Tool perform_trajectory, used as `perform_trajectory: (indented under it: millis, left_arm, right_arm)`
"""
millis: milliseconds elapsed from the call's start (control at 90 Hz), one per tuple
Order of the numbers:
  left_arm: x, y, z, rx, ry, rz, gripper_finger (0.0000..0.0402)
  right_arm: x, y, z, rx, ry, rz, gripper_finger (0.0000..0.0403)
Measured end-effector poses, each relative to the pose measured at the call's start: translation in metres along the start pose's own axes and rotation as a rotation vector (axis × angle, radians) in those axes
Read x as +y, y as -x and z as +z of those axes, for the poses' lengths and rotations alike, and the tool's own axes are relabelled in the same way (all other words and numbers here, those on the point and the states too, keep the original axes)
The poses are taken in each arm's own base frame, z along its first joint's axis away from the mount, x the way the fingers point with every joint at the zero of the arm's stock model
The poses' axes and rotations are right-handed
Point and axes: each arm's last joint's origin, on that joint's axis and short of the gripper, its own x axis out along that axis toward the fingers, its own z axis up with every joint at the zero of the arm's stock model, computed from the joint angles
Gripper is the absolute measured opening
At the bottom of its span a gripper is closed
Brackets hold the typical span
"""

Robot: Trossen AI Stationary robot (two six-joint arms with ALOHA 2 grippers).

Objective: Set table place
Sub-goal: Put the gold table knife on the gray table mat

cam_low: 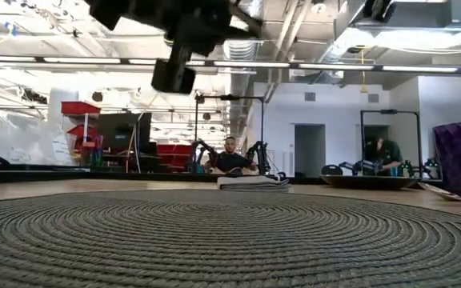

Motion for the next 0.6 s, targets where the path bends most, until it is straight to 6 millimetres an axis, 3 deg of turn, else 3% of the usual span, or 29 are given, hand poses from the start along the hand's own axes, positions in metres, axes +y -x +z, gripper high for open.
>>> perform_trajectory:
  millis: [78, 200, 378, 600]
  left_arm:
    - [0.007, -0.013, -0.013, -0.001, 0.110, 0.053, 0.0000]
    - [0.002, -0.037, -0.035, -0.038, 0.176, 0.147, 0.0000]
    - [-0.041, -0.056, -0.040, -0.294, 0.149, -0.034, 0.0000]
    - [-0.089, -0.053, -0.028, -0.538, 0.032, -0.226, 0.0000]
  right_arm:
    - [0.009, 0.010, -0.006, -0.017, 0.016, 0.006, 0.0137]
    - [0.022, 0.024, -0.019, -0.018, 0.018, 0.006, 0.0137]
    - [0.037, 0.043, -0.038, -0.019, 0.041, 0.014, 0.0137]
    - [0.050, 0.057, -0.050, -0.044, 0.091, 0.069, 0.0137]
